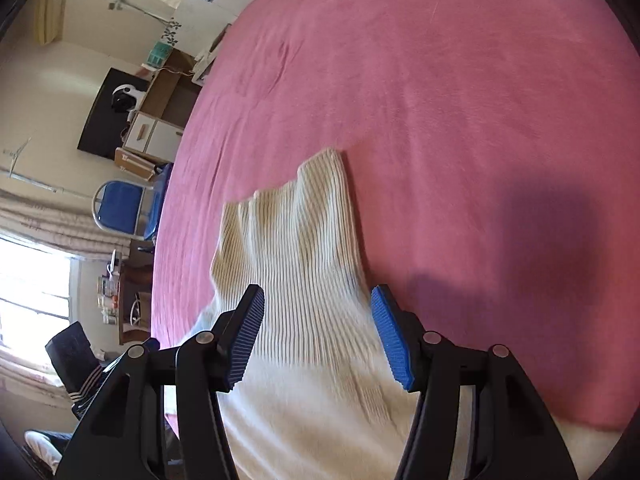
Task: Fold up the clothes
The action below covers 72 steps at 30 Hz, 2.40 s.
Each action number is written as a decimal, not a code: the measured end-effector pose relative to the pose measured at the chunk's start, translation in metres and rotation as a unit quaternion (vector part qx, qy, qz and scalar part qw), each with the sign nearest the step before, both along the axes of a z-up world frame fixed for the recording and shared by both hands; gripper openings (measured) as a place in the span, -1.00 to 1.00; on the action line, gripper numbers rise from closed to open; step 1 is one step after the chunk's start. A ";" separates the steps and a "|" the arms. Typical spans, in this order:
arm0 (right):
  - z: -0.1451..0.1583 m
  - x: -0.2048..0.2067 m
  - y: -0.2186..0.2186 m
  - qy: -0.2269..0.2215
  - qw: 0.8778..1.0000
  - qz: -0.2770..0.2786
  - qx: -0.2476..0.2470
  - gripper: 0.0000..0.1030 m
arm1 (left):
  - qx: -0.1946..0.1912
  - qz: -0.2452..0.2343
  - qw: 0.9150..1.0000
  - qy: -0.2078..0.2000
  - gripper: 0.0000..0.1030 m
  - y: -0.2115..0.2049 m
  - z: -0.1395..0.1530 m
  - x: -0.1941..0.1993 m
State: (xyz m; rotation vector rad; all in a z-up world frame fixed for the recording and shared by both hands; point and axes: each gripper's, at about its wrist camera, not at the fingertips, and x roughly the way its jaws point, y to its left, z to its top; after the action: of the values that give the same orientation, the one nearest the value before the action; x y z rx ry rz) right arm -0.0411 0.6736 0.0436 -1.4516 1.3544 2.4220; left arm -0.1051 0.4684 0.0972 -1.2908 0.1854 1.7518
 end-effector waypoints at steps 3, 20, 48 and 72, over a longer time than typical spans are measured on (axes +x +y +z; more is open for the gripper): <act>-0.012 -0.023 -0.001 -0.002 1.000 0.013 -0.017 0.15 | -0.005 0.023 0.999 -0.033 -0.51 0.021 -0.022 -0.031; -0.001 -0.065 -0.060 -0.019 0.970 0.131 0.203 -0.75 | -0.006 0.002 0.999 0.042 -0.92 0.099 -0.045 -0.014; 0.019 0.022 -0.004 -0.038 0.992 0.052 0.108 -0.82 | -0.024 0.025 0.999 0.010 -0.60 -0.056 -0.013 0.070; 0.035 0.498 -0.087 -0.022 0.993 -0.090 -0.076 0.17 | -0.066 0.095 0.986 -0.123 -0.41 -0.348 -0.053 0.272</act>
State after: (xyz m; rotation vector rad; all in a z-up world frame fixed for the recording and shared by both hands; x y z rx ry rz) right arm 0.4569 0.5871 0.0782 -1.3364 1.6135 2.2089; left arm 0.1669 0.1200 0.0445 -1.6531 0.0378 1.7424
